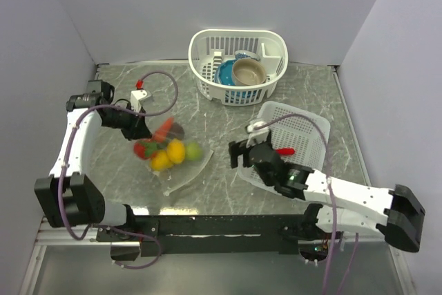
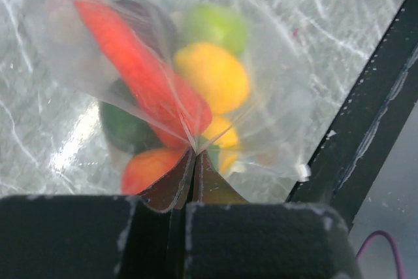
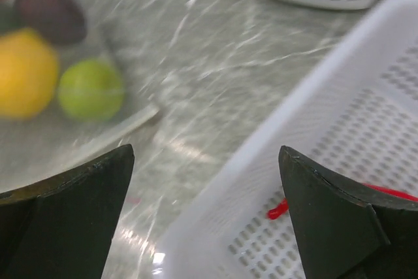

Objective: Open the zip-top bag and remove the fake food

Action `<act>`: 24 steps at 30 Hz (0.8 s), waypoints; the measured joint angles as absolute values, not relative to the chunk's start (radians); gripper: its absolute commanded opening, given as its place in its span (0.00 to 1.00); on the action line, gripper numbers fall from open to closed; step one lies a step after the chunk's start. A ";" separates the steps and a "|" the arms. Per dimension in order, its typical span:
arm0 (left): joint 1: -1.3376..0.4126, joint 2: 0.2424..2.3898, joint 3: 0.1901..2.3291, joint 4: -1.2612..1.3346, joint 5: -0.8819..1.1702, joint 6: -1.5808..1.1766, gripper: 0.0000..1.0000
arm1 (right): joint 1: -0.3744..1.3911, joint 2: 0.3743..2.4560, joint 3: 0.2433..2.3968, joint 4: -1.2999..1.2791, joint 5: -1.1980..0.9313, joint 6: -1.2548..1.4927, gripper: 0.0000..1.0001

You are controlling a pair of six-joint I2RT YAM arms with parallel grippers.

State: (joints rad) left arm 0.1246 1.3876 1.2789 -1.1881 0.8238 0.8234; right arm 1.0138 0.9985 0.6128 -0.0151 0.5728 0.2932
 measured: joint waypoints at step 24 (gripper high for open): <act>0.095 1.416 1.061 -1.006 0.630 0.746 0.01 | 1.240 1.647 0.662 0.460 0.347 0.178 0.72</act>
